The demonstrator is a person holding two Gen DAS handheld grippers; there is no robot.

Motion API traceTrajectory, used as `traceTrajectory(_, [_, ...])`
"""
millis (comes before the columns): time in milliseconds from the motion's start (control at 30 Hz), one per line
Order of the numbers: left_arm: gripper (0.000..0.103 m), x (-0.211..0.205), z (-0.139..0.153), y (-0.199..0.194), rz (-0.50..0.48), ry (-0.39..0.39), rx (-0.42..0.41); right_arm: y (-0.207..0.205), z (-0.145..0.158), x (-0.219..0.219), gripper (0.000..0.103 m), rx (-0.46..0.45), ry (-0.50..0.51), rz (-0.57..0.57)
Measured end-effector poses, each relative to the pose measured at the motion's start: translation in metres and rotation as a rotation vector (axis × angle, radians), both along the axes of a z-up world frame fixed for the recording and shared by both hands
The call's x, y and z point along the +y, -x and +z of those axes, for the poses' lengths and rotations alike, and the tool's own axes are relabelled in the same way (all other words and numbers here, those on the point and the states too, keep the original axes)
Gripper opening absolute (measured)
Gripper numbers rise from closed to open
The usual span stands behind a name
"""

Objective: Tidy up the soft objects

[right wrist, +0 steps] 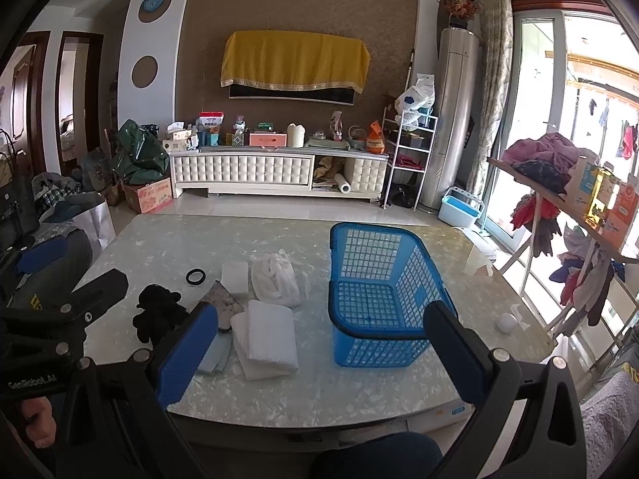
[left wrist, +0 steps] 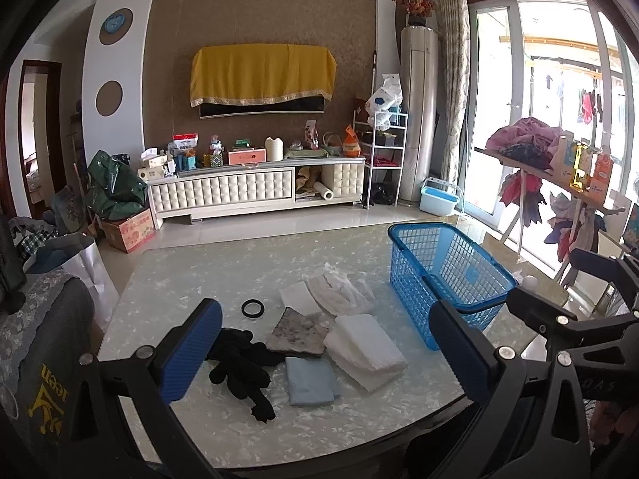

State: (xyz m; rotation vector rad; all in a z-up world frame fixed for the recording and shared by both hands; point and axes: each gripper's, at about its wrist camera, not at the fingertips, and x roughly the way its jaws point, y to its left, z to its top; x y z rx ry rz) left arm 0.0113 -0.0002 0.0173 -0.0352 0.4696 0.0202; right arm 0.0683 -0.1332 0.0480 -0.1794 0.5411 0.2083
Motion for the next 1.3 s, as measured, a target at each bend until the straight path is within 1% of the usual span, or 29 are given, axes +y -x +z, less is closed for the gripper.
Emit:
traceTrajectory(133, [0.103,0.006,-0.001,-0.016,-0.01,-0.019,0.032,-0.016,-0.005,0.008,0.103,0.036,0.02,0.022])
traceTrajectory(233, [0.103,0.017,-0.005,-0.032,-0.002,-0.003,0.072,-0.031,-0.012,0.017,0.103,0.088,0.024,0.048])
traceTrajectory(400, [0.103,0.04,-0.017,-0.062,-0.001,0.037,0.171,-0.054,-0.027,0.033,0.103,0.171,0.038,0.091])
traceTrajectory(667, [0.103,0.072,-0.041,-0.096,-0.015,0.04,0.311,-0.075,-0.054,0.057,0.103,0.3,0.065,0.144])
traceTrajectory(767, [0.103,0.084,-0.054,-0.106,-0.013,0.041,0.358,-0.078,-0.063,0.067,0.103,0.334,0.094,0.167])
traceTrajectory(933, [0.103,0.101,-0.085,-0.116,-0.009,0.063,0.457,-0.085,-0.078,0.085,0.103,0.404,0.137,0.216])
traceTrajectory(1033, [0.103,0.108,-0.102,-0.122,-0.028,0.067,0.501,-0.095,-0.09,0.099,0.103,0.45,0.174,0.233])
traceTrajectory(1100, [0.103,0.111,-0.112,-0.127,-0.04,0.07,0.525,-0.101,-0.096,0.101,0.093,0.479,0.198,0.236])
traceTrajectory(1167, [0.103,0.114,-0.121,-0.131,-0.048,0.072,0.551,-0.108,-0.104,0.104,0.091,0.518,0.209,0.236])
traceTrajectory(1300, [0.103,0.118,-0.138,-0.143,-0.064,0.084,0.594,-0.118,-0.116,0.104,0.09,0.577,0.218,0.219])
